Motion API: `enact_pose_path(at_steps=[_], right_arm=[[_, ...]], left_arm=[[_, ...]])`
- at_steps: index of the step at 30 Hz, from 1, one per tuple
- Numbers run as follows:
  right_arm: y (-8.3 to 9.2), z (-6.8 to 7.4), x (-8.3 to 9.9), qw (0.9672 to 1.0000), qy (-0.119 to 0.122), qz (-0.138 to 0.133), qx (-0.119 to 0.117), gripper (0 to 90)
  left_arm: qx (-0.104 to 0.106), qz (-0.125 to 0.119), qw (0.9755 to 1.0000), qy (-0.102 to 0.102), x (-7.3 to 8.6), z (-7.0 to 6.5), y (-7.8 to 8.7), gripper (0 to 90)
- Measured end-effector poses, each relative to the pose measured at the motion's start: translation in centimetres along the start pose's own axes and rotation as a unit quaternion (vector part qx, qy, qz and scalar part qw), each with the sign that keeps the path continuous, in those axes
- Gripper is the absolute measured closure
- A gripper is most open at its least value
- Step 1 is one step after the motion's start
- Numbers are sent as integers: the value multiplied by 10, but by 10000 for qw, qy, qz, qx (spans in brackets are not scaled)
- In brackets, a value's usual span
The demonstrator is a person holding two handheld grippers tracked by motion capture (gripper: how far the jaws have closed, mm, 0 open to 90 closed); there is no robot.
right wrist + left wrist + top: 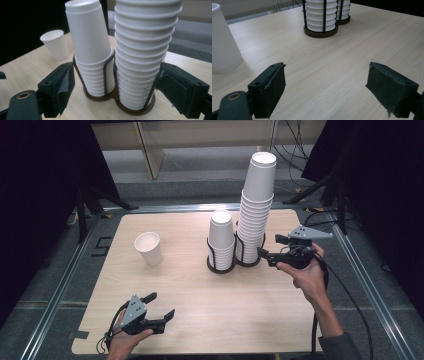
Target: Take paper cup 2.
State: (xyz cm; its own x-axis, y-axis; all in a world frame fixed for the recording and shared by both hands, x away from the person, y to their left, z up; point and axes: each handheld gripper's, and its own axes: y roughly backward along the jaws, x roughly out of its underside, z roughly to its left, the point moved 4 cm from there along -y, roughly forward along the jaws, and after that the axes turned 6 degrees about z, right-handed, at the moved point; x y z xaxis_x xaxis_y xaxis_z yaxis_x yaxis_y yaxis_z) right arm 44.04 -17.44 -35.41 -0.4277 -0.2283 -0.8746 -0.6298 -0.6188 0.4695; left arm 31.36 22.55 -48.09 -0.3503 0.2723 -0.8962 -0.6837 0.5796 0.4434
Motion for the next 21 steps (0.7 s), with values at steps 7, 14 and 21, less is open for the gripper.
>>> enact_pose_path(at_steps=[7,14,21], right_arm=[[5,-11,-26,9999,-29,-123,86,154],[10,-18,-56,9994,22,-321,135,154],[18,-24,-92,9978,92,-650,109,153]], left_arm=[[1,90,10000,14,1,1,1,145],[0,103,9999,3,2,2,-1,145],[-16,89,9999,56,2,5,-1,146]])
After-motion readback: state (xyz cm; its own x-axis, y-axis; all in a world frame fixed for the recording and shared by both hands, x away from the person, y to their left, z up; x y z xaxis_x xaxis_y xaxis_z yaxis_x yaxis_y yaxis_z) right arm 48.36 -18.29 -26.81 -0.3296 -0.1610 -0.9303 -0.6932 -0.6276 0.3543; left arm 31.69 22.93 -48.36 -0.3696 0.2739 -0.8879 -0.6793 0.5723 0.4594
